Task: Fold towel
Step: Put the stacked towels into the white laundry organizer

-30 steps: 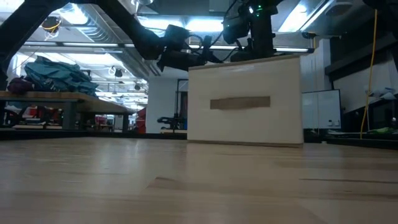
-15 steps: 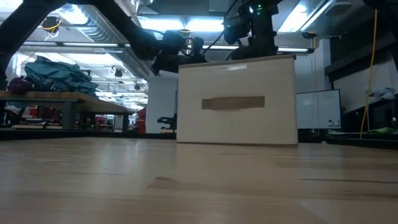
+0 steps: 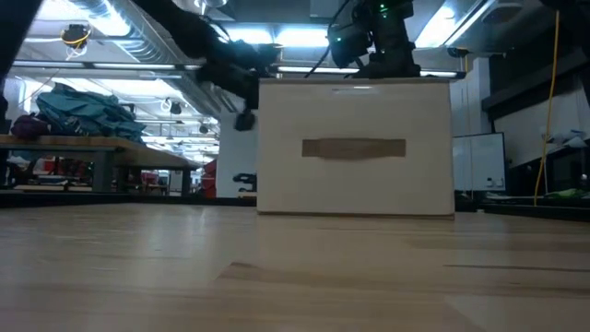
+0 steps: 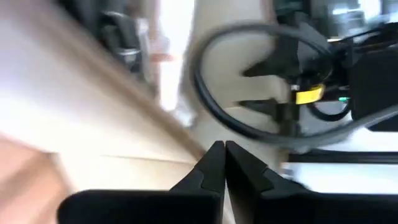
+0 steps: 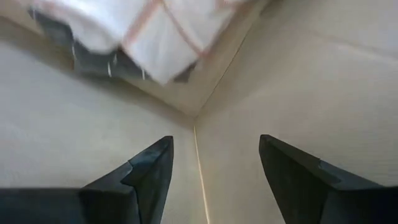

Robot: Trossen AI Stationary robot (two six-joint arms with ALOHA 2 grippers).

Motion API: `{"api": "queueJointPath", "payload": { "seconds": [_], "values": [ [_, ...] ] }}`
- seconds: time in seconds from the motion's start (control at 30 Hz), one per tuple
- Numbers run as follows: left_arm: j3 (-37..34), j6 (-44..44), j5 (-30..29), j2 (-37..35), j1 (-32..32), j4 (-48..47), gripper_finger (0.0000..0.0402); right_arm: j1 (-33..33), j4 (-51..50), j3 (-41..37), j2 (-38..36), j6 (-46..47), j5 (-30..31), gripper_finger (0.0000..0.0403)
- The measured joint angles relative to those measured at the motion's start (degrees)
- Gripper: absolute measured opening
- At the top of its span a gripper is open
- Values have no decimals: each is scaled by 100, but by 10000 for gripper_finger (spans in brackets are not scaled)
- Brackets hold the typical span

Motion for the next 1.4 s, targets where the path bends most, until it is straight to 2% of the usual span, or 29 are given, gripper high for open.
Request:
{"api": "queueJointPath", "payload": {
  "seconds": [0.17,0.23,0.3,0.43,0.6,0.83,1.03,1.13,1.4],
  "values": [
    [2,1451,-1280,-640,172,-1802,4,188,14,-149,0,-1,-175,241],
    [11,1874,-1774,-813,175,-2264,6,267,30,-157,0,2,-158,241],
    [11,2168,-2027,-917,171,-2451,4,349,45,-157,-1,48,-25,241],
    [-3,2128,-2140,-1075,160,-2259,2,468,180,-150,-35,311,407,241],
    [-9,1846,-2297,-1397,151,-1933,1,522,540,-94,-175,460,618,241],
    [-7,1704,-2271,-2127,132,-1837,3,392,1520,319,-457,446,970,241],
    [-2,1646,-2247,-2819,-109,-1861,3,-2,2829,328,-399,144,891,241],
    [11,1574,-2221,-3129,-228,-1958,3,-200,3176,313,-219,68,857,241],
    [12,1589,-2217,-3679,-298,-2534,3,-412,3078,309,115,-731,845,241]
  ]
}}
